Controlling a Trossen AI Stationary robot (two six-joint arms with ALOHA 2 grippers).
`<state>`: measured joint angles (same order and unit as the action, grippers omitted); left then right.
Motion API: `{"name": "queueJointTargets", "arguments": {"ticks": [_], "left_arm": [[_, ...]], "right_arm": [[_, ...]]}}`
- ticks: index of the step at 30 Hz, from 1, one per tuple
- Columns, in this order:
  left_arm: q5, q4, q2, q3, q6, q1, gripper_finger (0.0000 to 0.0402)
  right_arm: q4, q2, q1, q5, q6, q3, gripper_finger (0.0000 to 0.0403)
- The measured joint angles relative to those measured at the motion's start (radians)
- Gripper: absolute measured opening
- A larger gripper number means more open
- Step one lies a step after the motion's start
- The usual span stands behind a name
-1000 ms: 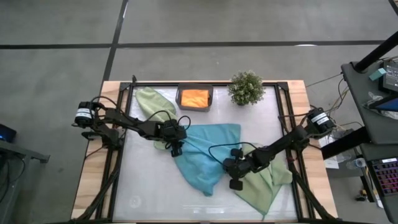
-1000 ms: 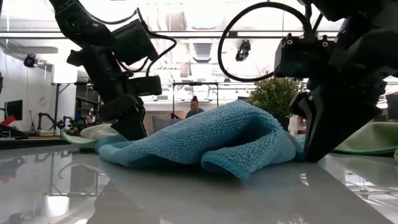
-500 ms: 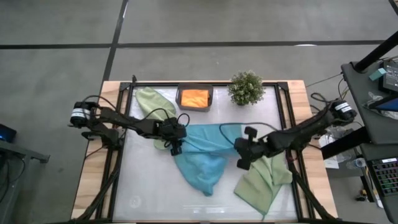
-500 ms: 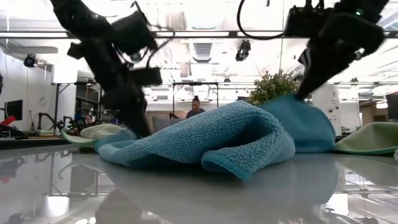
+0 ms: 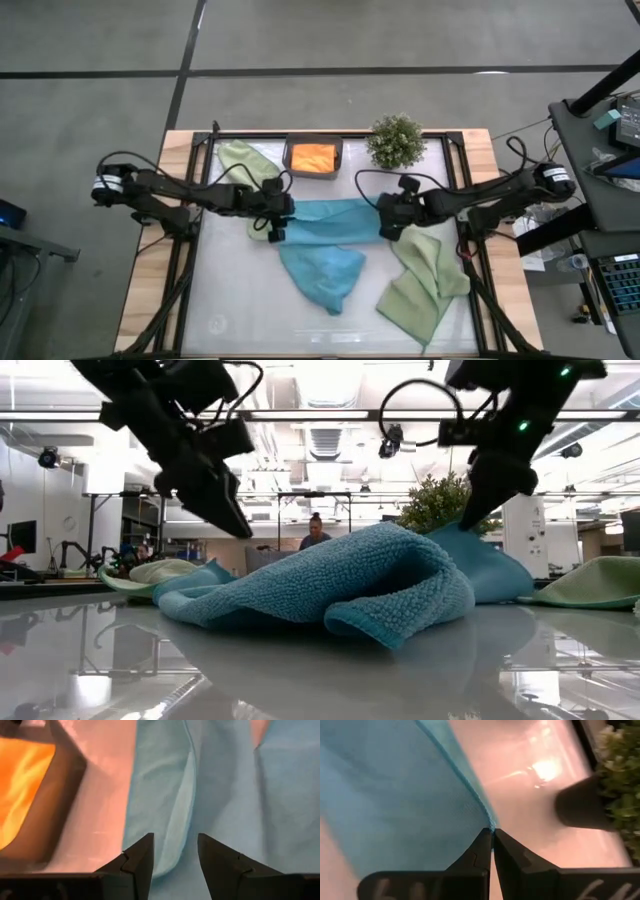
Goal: Fold microfiber towels
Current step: Fold the left blue microfiber towel
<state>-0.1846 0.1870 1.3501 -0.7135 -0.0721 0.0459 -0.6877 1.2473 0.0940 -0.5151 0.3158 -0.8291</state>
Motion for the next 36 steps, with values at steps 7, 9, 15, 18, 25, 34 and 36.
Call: {"name": "queueJointTargets", "arguments": {"ticks": [7, 9, 15, 18, 25, 34, 36], "left_arm": [[-0.163, 0.036, 0.079, 0.018, -0.024, 0.074, 0.0137], [-0.165, 0.038, 0.107, 0.019, -0.038, 0.091, 0.0137], [-0.165, 0.041, 0.163, 0.019, -0.075, 0.103, 0.0137], [-0.165, 0.042, 0.172, 0.018, -0.076, 0.104, 0.0137], [-0.161, 0.069, 0.148, 0.018, -0.144, 0.103, 0.0108], [-0.106, 0.153, 0.073, -0.011, -0.145, 0.118, 0.0056], [-0.042, 0.198, 0.05, -0.021, -0.129, 0.135, 0.0066]], "right_arm": [[-0.003, 0.063, -0.082, -0.01, -0.031, 0.0, 0.0008], [-0.003, 0.092, -0.094, -0.011, -0.039, 0.0, 0.0008], [0.005, 0.194, -0.114, -0.012, -0.048, 0.001, 0.0008], [0.015, 0.237, -0.116, -0.034, -0.058, 0.001, 0.0008], [0.015, 0.273, -0.114, -0.046, -0.067, 0.001, 0.0008], [0.029, 0.265, -0.114, -0.047, -0.062, 0.001, 0.0008], [0.037, 0.265, -0.114, -0.048, -0.053, 0.001, 0.0008]]}}
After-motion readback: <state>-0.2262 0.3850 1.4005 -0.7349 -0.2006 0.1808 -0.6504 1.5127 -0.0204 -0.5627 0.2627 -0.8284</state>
